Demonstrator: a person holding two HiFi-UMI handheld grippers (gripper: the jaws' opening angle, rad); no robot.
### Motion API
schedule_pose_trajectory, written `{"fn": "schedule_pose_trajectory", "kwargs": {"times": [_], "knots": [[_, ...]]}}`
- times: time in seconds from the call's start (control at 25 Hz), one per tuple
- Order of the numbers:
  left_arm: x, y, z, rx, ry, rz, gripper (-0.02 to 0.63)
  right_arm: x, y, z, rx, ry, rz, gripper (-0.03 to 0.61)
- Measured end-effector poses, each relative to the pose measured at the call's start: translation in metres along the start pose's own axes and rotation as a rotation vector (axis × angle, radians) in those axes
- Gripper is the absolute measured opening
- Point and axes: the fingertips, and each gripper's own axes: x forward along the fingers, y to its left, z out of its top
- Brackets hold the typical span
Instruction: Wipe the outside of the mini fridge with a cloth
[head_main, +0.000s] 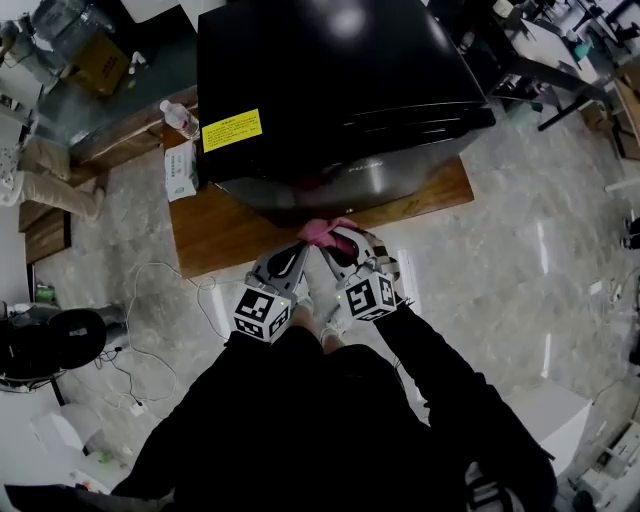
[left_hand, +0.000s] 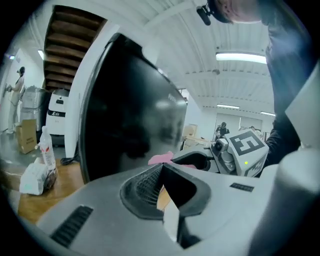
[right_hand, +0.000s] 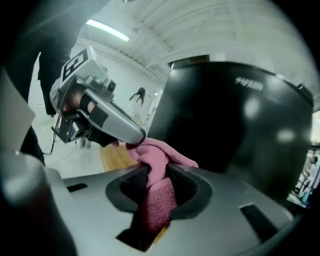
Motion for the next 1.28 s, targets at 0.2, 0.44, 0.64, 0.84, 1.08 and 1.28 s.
{"fn": "schedule_pose_trajectory", "kwargs": {"times": [0.2,0.44,0.64,0.84,1.08,1.28], "knots": [[0.006,-0.056,0.095,0.075,-0.146,-0.065,0.005,-0.079,-0.095,0.069,0.180,-0.224,-0.261,0.112],[0.024,-0.106,0.189,0.164,-0.266,-0.134,0.005,-0.152,-0.201,0.126,0.265,-0.416,-0.471,0.112],[0.054,-0.127,0.219,0.192,-0.295,-0.167,0.005,-0.169,-0.249,0.119,0.321,-0.488,-0.528,0.112],[0.085,-0.129,0.214,0.199,-0.291,-0.185,0.005,-0.156,-0.260,0.093,0.299,-0.471,-0.537,0.110],[0.128,-0.115,0.150,0.169,-0.197,-0.193,0.005,-0.133,-0.247,0.034,0.253,-0.383,-0.541,0.110],[0.163,-0.097,0.077,0.076,-0.117,-0.183,0.005,-0.101,-0.224,-0.056,0.333,-0.270,-0.514,0.112]]}}
